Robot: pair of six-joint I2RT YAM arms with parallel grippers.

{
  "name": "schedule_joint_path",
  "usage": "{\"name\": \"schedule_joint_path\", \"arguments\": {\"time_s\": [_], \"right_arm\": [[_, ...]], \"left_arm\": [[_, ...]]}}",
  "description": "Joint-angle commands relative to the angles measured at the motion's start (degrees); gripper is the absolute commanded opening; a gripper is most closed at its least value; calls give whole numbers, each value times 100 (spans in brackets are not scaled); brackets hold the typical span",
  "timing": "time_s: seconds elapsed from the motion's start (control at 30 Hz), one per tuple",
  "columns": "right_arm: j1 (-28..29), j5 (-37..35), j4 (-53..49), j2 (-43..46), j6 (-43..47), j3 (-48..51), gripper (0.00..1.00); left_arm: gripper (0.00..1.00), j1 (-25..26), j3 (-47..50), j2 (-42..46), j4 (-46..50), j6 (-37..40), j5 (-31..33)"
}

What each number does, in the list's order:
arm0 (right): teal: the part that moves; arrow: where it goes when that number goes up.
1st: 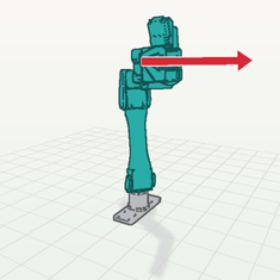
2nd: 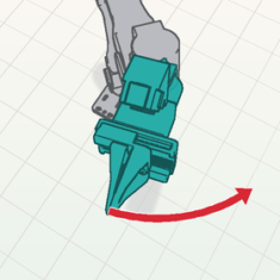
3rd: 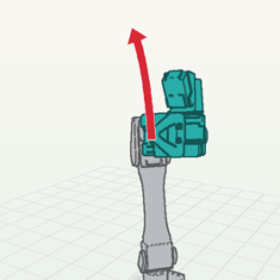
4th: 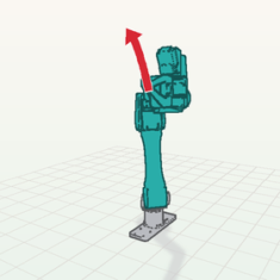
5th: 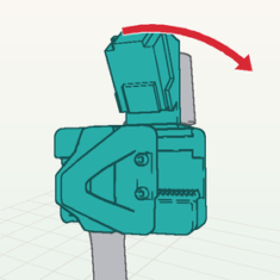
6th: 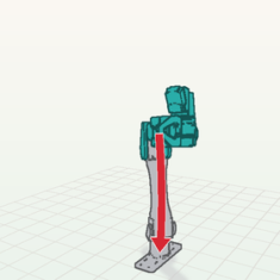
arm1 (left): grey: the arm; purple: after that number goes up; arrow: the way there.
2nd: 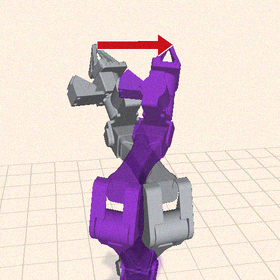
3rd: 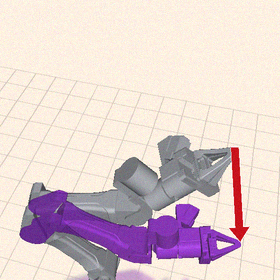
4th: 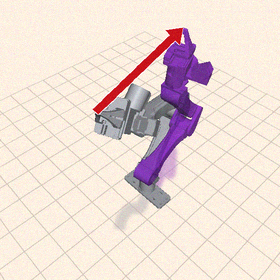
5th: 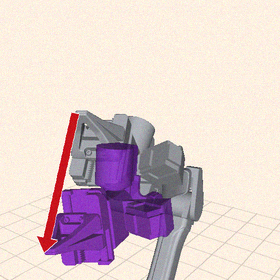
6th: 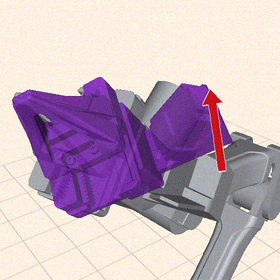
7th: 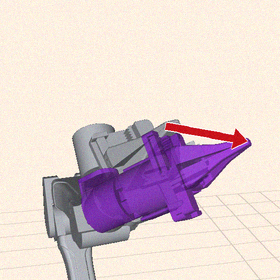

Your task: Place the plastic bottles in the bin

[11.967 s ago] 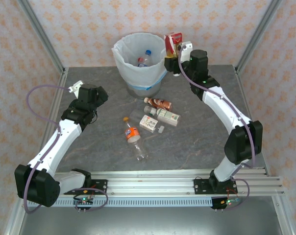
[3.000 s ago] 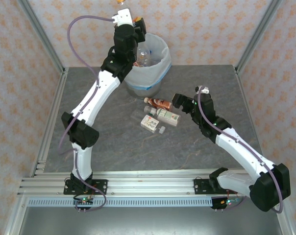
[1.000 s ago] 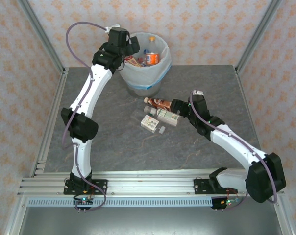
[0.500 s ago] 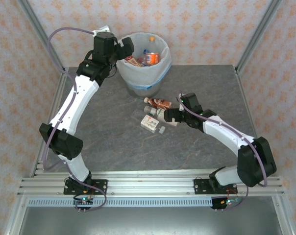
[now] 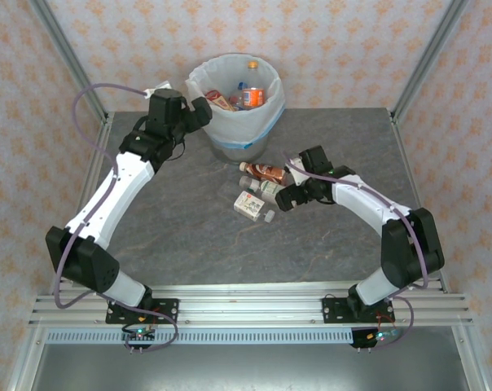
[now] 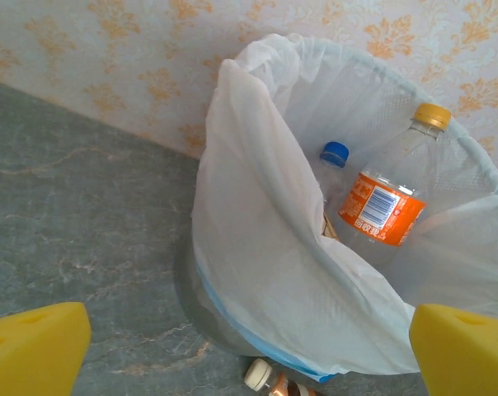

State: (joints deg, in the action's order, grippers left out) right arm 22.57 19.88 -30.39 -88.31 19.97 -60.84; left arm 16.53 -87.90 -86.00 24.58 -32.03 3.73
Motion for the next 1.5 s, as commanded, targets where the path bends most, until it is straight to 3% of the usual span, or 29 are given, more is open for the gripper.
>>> {"name": "schedule_joint_path", "arguments": {"time_s": [0.0, 0.27, 0.47, 0.83, 1.03, 1.23, 1.47], "right_arm": [[-103, 120, -293, -53, 689, -97, 99], [-148, 104, 38, -250, 1062, 65, 100], [-119, 47, -344, -755, 1181, -341, 92], [194, -353, -547, -1413, 1891, -824, 93], [259, 166, -751, -1795, 2033, -1230, 91], [388, 129, -652, -1900, 2006, -1240, 75], [399, -21, -550, -1573, 2016, -981, 65]], "left_arm": [[100, -106, 275, 313, -53, -137, 258], [100, -190, 895, 671, 122, -222, 478], [100, -269, 1225, 833, 192, -336, 618], [100, -370, 1398, 908, 267, -400, 679], [100, -386, 1413, 859, 289, -409, 672], [100, -421, 1458, 861, 337, -409, 682], [100, -467, 1563, 873, 339, -442, 681]]}}
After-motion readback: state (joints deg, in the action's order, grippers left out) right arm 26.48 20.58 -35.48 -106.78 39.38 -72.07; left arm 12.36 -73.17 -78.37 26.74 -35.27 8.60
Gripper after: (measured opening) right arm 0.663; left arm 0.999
